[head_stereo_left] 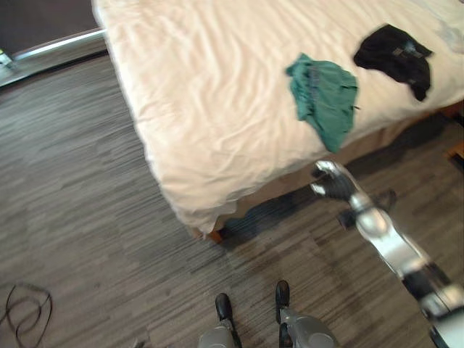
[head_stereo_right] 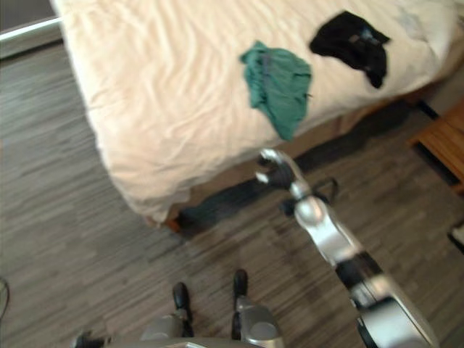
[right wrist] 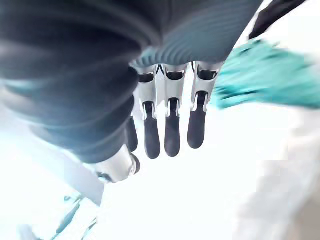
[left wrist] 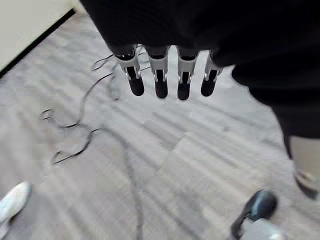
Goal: Tidy up the quilt and then pick up the clothes from the bed and put them into the laundry hamper.
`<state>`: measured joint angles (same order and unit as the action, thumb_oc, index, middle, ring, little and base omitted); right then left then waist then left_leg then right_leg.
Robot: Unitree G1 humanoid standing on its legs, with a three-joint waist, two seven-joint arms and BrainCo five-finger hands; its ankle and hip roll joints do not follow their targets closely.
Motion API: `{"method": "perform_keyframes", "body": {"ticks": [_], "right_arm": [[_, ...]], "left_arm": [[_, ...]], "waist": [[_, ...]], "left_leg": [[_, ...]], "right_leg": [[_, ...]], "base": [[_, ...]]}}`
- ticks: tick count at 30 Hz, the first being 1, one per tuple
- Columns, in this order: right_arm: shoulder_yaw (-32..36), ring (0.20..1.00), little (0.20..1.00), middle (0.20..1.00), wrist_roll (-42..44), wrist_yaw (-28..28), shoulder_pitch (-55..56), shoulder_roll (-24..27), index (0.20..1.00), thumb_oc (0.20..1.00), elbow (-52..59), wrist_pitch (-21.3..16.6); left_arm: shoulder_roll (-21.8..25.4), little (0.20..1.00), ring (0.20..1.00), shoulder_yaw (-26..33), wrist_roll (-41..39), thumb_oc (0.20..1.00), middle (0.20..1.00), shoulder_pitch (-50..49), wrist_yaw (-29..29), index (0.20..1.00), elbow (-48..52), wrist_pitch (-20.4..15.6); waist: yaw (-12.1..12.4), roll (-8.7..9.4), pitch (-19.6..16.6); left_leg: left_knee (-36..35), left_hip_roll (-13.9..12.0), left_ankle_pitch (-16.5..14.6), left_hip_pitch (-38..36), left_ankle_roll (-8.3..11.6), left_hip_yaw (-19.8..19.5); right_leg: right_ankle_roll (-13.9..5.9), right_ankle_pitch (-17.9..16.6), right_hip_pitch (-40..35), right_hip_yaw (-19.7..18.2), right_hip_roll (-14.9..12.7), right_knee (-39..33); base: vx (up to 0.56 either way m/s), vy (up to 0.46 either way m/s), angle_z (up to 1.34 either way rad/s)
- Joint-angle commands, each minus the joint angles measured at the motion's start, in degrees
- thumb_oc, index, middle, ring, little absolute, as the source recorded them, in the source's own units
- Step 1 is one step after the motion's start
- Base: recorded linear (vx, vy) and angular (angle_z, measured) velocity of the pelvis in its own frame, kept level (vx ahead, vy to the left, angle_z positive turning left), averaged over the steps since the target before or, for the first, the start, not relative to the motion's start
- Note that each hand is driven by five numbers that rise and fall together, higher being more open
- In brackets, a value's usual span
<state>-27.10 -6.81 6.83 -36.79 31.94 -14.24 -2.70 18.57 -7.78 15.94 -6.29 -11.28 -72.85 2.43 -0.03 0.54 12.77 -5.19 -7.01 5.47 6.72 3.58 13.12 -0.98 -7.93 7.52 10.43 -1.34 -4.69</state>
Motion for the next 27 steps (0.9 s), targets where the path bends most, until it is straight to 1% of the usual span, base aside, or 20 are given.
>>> {"method": "perform_keyframes", "body": {"ticks": [1, 3, 4, 5, 6, 7, 8, 9, 10, 12, 14, 18, 19, 20, 21, 22, 23, 24, 25, 27], "right_arm": [[-5.27, 0.2, 0.2, 0.2, 1.95, 1.26, -18.2, -3.03, 0.2, 0.2, -8.27, -2.19], [-8.24, 0.2, 0.2, 0.2, 3.92, 2.5, -28.94, -5.37, 0.2, 0.2, -18.93, -1.37], [-9.14, 0.2, 0.2, 0.2, 6.73, 3.37, -35.2, -8.45, 0.2, 0.2, -28.68, -0.61], [-8.82, 0.2, 0.2, 0.2, 7.91, 3.97, -36.74, -10.03, 0.2, 0.2, -32.99, -0.33], [-8.85, 0.2, 0.2, 0.2, 7.95, 3.98, -36.86, -10.05, 0.2, 0.2, -33.16, -0.43], [-8.98, 0.2, 0.2, 0.2, 7.73, 5.22, -38.42, -11.79, 0.2, 0.2, -39.3, 0.18], [-8.99, 0.2, 0.2, 0.2, 7.74, 5.23, -38.47, -11.77, 0.2, 0.2, -39.38, 0.13], [-8.0, 0.2, 0.2, 0.2, 8.73, 4.95, -36.47, -13.32, 0.2, 0.2, -43.1, 0.91], [-7.99, 0.2, 0.2, 0.2, 8.74, 4.94, -36.47, -13.3, 0.2, 0.2, -43.13, 0.88], [-7.92, 0.2, 0.2, 0.2, 9.12, 2.55, -32.14, -17.05, 0.2, 0.2, -48.22, 2.35], [-7.5, 0.2, 0.2, 0.2, 9.17, 1.18, -29.55, -18.8, 0.2, 0.2, -50.06, 3.16], [-8.63, 0.2, 0.2, 0.2, 7.01, -0.22, -23.28, -21.75, 0.2, 0.2, -50.5, 3.88], [-10.57, 0.2, 0.2, 0.2, 4.88, -1.53, -18.76, -23.35, 0.2, 0.2, -47.7, 3.37], [-10.63, 0.2, 0.2, 0.2, 4.86, -1.52, -18.65, -23.33, 0.2, 0.2, -47.61, 3.41], [-12.77, 0.2, 0.2, 0.2, 5.11, -2.89, -14.82, -22.84, 0.2, 0.2, -40.21, 2.63], [-12.82, 0.2, 0.2, 0.2, 5.12, -2.91, -14.67, -22.75, 0.2, 0.2, -40.01, 2.74], [-13.7, 0.2, 0.2, 0.2, 6.36, -3.93, -12.98, -21.17, 0.2, 0.2, -33.43, 1.84], [-14.79, 0.2, 0.2, 0.2, 11.58, -6.22, -10.01, -16.04, 0.2, 0.2, -15.97, -0.3], [-14.78, 0.2, 0.2, 0.2, 11.6, -6.24, -9.97, -15.94, 0.2, 0.2, -15.83, -0.2], [-12.61, 0.2, 0.2, 0.2, 17.47, -7.47, -7.63, -10.15, 0.2, 0.2, -2.57, -3.9]], "left_arm": [[4.04, 1.0, 1.0, -3.77, -1.34, 1.0, 1.0, 8.41, -1.2, 1.0, 0.12, -1.43], [4.53, 1.0, 1.0, -6.92, -1.33, 1.0, 1.0, 9.63, -1.78, 1.0, 0.63, -2.15], [4.76, 1.0, 1.0, -10.58, -1.7, 1.0, 1.0, 11.88, -2.24, 1.0, 1.87, -2.9], [4.31, 1.0, 1.0, -12.49, -1.99, 1.0, 1.0, 13.03, -2.47, 1.0, 2.73, -3.31], [4.31, 1.0, 1.0, -12.5, -2.01, 1.0, 1.0, 13.1, -2.47, 1.0, 2.7, -3.32], [3.33, 1.0, 1.0, -16.47, -2.16, 1.0, 1.0, 15.58, -2.87, 1.0, 4.78, -3.91], [3.31, 1.0, 1.0, -16.51, -2.17, 1.0, 1.0, 15.63, -2.87, 1.0, 4.76, -3.91], [2.16, 1.0, 1.0, -19.31, -2.55, 1.0, 1.0, 17.66, -3.13, 1.0, 6.92, -4.34], [2.16, 1.0, 1.0, -19.35, -2.56, 1.0, 1.0, 17.67, -3.13, 1.0, 6.92, -4.33], [0.47, 1.0, 1.0, -22.66, -3.4, 1.0, 1.0, 19.1, -2.45, 1.0, 9.61, -5.01], [0.11, 1.0, 1.0, -24.33, -2.95, 1.0, 1.0, 19.17, -1.95, 1.0, 10.98, -5.32], [-1.06, 1.0, 1.0, -24.94, -2.49, 1.0, 1.0, 19.32, -1.98, 1.0, 11.21, -5.45], [-1.79, 1.0, 1.0, -24.32, -2.11, 1.0, 1.0, 19.2, -2.33, 1.0, 9.69, -5.11], [-1.84, 1.0, 1.0, -24.32, -2.09, 1.0, 1.0, 19.13, -2.35, 1.0, 9.66, -5.13], [-2.04, 1.0, 1.0, -23.27, -1.6, 1.0, 1.0, 18.73, -2.77, 1.0, 8.96, -4.64], [-2.09, 1.0, 1.0, -23.27, -1.59, 1.0, 1.0, 18.66, -2.78, 1.0, 8.96, -4.64], [-1.99, 1.0, 1.0, -22.62, -1.06, 1.0, 1.0, 18.38, -2.97, 1.0, 8.7, -4.4], [-1.36, 1.0, 1.0, -20.45, -0.47, 1.0, 1.0, 17.71, -3.23, 1.0, 8.25, -3.69], [-1.39, 1.0, 1.0, -20.47, -0.46, 1.0, 1.0, 17.72, -3.23, 1.0, 8.25, -3.68], [-0.5, 1.0, 1.0, -18.23, 0.35, 1.0, 1.0, 17.29, -3.69, 1.0, 8.01, -3.5]], "waist": [[2.81, 2.87, 5.37], [5.28, 2.43, 6.77], [7.16, 1.76, 7.91], [7.91, 1.3, 8.35], [7.84, 1.27, 8.34], [9.27, 0.13, 9.42], [9.2, 0.08, 9.37], [10.02, -1.12, 10.12], [9.98, -1.14, 10.05], [10.87, -2.89, 11.17], [10.89, -3.35, 11.25], [10.03, -3.2, 10.88], [9.23, -2.58, 10.67], [9.21, -2.6, 10.64], [8.38, -1.77, 10.28], [8.38, -1.8, 10.26], [7.7, -1.22, 9.98], [6.24, 0.14, 9.76], [6.22, 0.12, 9.64], [4.92, 1.05, 9.19]], "left_leg": [[0.19, -0.9, -3.29, -2.05, 2.59, -1.22], [0.19, -0.92, -2.16, 0.39, 3.07, -2.89], [0.19, -0.89, -1.22, 2.67, 3.6, -4.35], [0.19, -0.84, -0.83, 3.68, 3.78, -5.11], [0.19, -0.84, -0.8, 3.77, 3.79, -5.2], [0.19, -0.57, -0.1, 5.84, 4.04, -6.37], [0.19, -0.58, -0.07, 5.96, 4.04, -6.48], [0.19, -0.33, 0.44, 7.7, 4.22, -7.53], [0.19, -0.34, 0.45, 7.8, 4.23, -7.62], [0.19, 0.28, 0.81, 9.21, 4.22, -8.73], [0.19, 0.44, 0.94, 9.62, 4.24, -8.97], [0.19, 0.68, 0.73, 9.77, 4.12, -8.73], [0.19, 0.67, 0.42, 9.19, 4.07, -8.35], [0.19, 0.68, 0.41, 9.15, 4.06, -8.34], [0.19, 0.61, 0.09, 8.43, 3.99, -8.02], [0.19, 0.62, 0.08, 8.39, 3.99, -8.0], [0.19, 0.51, -0.15, 7.89, 3.97, -7.75], [0.19, 0.14, -0.85, 6.56, 3.91, -6.88], [0.19, 0.18, -0.72, 6.77, 3.87, -6.92], [0.19, -0.06, -1.17, 6.05, 3.87, -6.12]], "right_leg": [[-8.36, 4.96, -0.49, -3.02, -6.5, 1.74], [-8.28, 4.7, 0.83, -1.69, -6.67, 1.87], [-8.35, 4.31, 1.84, -0.04, -6.87, 1.66], [-8.39, 4.11, 2.24, 0.73, -7.02, 1.5], [-8.38, 4.11, 2.28, 0.82, -7.01, 1.49], [-8.6, 3.78, 2.97, 2.16, -7.2, 1.06], [-8.6, 3.77, 3.01, 2.26, -7.2, 1.05], [-8.71, 3.7, 3.67, 3.55, -7.36, 0.75], [-8.7, 3.7, 3.71, 3.64, -7.35, 0.75], [-8.77, 3.93, 3.96, 4.56, -7.57, 0.85], [-8.77, 3.89, 4.15, 4.89, -7.72, 0.73], [-8.74, 3.63, 4.21, 4.91, -7.82, 0.37], [-8.7, 3.67, 3.74, 4.73, -7.88, 0.19], [-8.71, 3.68, 3.7, 4.73, -7.9, 0.18], [-8.7, 3.73, 3.16, 4.39, -7.99, 0.09], [-8.7, 3.74, 3.12, 4.38, -8.01, 0.08], [-8.74, 3.78, 2.88, 4.2, -8.06, 0.11], [-8.88, 4.01, 2.24, 3.35, -8.04, 0.17], [-8.87, 3.89, 2.42, 3.38, -8.07, 0.15], [-9.09, 3.95, 2.43, 2.78, -8.03, 0.21]], "base": [[-0.08, -0.039, 0.52], [-0.11, -0.065, 0.87], [-0.09, -0.078, 0.62], [-0.06, -0.061, 0.31], [-0.05, -0.039, 0.49], [-0.04, -0.019, 0.74], [-0.08, -0.036, 0.82], [-0.04, -0.017, 0.52], [-0.05, -0.013, 0.37], [-0.04, 0.027, 0.35], [-0.02, 0.031, 0.34], [0.01, 0.058, 0.08], [0.02, 0.034, 0.04], [0.03, 0.058, 0.02], [0.02, 0.024, -0.04], [0.04, 0.035, -0.09], [0.07, 0.042, -0.14], [0.06, 0.044, -0.19], [0.06, 0.042, -0.12], [0.03, 0.018, -0.24]]}}
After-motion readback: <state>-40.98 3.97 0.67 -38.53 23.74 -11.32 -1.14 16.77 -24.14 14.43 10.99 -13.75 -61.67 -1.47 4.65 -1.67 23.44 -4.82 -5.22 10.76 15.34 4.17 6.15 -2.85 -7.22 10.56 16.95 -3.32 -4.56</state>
